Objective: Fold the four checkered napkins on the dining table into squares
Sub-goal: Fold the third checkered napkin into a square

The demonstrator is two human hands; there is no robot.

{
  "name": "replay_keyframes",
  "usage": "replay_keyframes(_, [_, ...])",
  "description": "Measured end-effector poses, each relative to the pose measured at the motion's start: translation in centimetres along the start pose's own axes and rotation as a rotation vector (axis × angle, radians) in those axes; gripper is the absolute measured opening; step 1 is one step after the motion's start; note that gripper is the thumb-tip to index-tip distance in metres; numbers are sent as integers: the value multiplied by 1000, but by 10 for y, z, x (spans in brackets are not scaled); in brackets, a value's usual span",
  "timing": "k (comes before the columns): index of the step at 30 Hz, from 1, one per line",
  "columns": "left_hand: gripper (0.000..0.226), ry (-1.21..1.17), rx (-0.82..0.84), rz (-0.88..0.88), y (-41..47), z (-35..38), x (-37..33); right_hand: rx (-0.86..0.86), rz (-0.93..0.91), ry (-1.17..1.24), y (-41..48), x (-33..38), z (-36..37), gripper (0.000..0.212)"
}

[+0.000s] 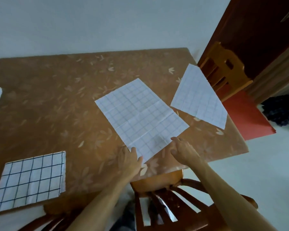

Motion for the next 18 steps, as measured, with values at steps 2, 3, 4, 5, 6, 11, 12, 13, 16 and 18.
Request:
replay_keyframes(2, [57,0,33,-147,4,0,-9,37,34,78,29,-19,-8,54])
replay_keyframes(3, [62,-6,40,-216,7,1,-13,39,55,110,45,-29,-12,55])
replay_keyframes(4, [65,-15,44,-275,10,2,-17,30,72,144,60,-39,-17,56])
replay_keyframes(5, [67,-52,35,-327,13,3,-20,14,83,183,73,-47,-22,55])
replay_keyframes(6, [70,-118,4,-366,19,7,-22,-1,91,215,86,-54,-27,55])
replay_keyframes(11, [66,-283,-87,-510,29,13,-36,-18,133,212,136,-82,-40,62])
replay_keyframes(12, [54,-247,-87,-513,29,15,-37,-4,128,198,143,-85,-39,64])
replay_keyframes(13, [44,-220,-82,-507,30,18,-38,16,121,182,149,-87,-38,65])
replay_keyframes(16, [25,-225,-70,-448,36,29,-35,54,174,185,159,-88,-35,68])
replay_keyframes(18, [34,-246,-67,-424,40,35,-32,50,169,227,165,-88,-33,67])
Point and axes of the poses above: each hand's wrist, its own y-axis towards the middle knuckle, its own z-axis out of the palm, x = y × z, the point moved 1 cm from there along y, towards the middle knuckle, and after that the axes turned 8 degrees about y, right-handed, at the moved point
